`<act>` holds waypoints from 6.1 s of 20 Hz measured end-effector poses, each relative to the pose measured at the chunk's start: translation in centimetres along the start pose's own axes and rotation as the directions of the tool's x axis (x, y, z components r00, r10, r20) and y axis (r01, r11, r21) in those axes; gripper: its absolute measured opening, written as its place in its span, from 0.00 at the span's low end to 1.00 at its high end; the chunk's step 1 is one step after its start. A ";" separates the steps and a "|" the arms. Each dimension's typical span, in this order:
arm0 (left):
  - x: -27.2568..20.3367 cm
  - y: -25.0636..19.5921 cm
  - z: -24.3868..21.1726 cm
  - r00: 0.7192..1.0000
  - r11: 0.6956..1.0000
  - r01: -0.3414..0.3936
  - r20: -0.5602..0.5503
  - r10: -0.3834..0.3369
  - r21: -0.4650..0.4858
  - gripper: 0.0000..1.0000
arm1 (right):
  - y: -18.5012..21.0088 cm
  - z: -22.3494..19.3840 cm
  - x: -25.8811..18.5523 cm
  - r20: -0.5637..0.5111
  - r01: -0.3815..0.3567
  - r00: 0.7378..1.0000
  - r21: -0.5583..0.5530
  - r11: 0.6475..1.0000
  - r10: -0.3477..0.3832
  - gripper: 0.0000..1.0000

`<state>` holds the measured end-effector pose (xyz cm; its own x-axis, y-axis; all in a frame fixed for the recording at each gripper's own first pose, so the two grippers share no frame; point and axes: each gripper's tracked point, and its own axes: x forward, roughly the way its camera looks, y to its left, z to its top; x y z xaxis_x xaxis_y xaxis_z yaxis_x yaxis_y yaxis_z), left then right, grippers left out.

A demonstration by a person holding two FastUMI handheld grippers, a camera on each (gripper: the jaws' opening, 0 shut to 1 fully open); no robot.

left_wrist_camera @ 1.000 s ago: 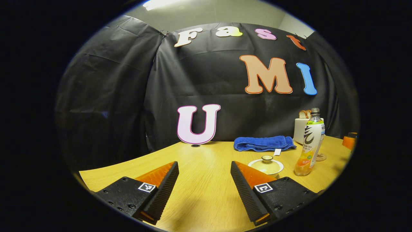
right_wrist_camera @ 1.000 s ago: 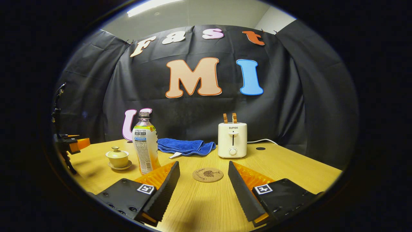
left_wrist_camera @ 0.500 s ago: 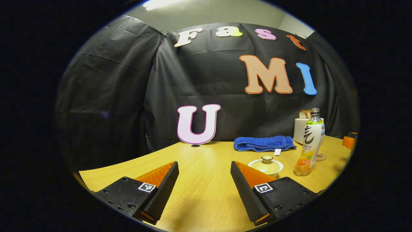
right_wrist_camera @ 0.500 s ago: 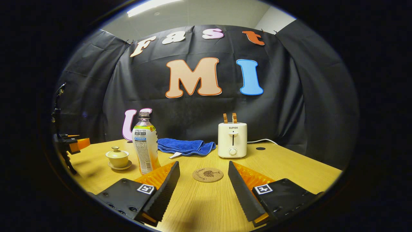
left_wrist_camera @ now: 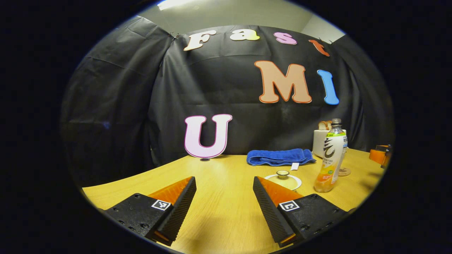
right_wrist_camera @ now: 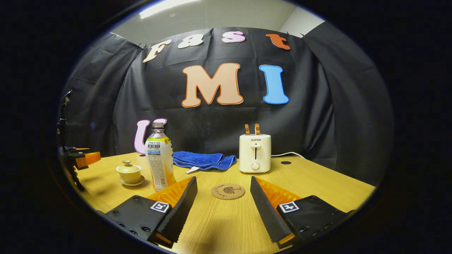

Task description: Open the teacup lid with one hand, grasp the water bottle and pour water into the teacup with the other hand; after pouring, place the water bottle on the coaster and then close the teacup lid.

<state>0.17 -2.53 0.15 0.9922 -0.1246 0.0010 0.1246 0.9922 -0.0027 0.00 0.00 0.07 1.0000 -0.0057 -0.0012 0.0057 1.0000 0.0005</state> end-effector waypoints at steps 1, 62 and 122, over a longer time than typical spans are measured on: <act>0.1 -0.6 0.0 1.000 1.000 0.025 0.000 -0.025 0.000 0.95 | 0.0 -0.1 0.0 0.000 0.000 1.000 0.000 1.000 0.000 0.96; 7.8 -6.0 -0.4 0.973 0.974 0.224 -0.038 -0.226 -0.038 0.28 | 1.3 -0.3 0.1 -0.004 -0.085 0.996 0.002 0.996 0.085 0.94; 3.1 4.9 0.0 0.999 0.999 -0.051 -0.006 0.051 0.003 0.27 | 14.7 1.1 10.8 -0.054 -0.120 0.990 -0.804 0.583 0.129 0.59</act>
<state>3.83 1.97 0.18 0.9972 -0.0741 -0.0047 0.0741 0.9973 -0.0001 10.93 14.61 1.18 0.9908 0.1233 -0.0550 -0.1173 0.5839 -0.8033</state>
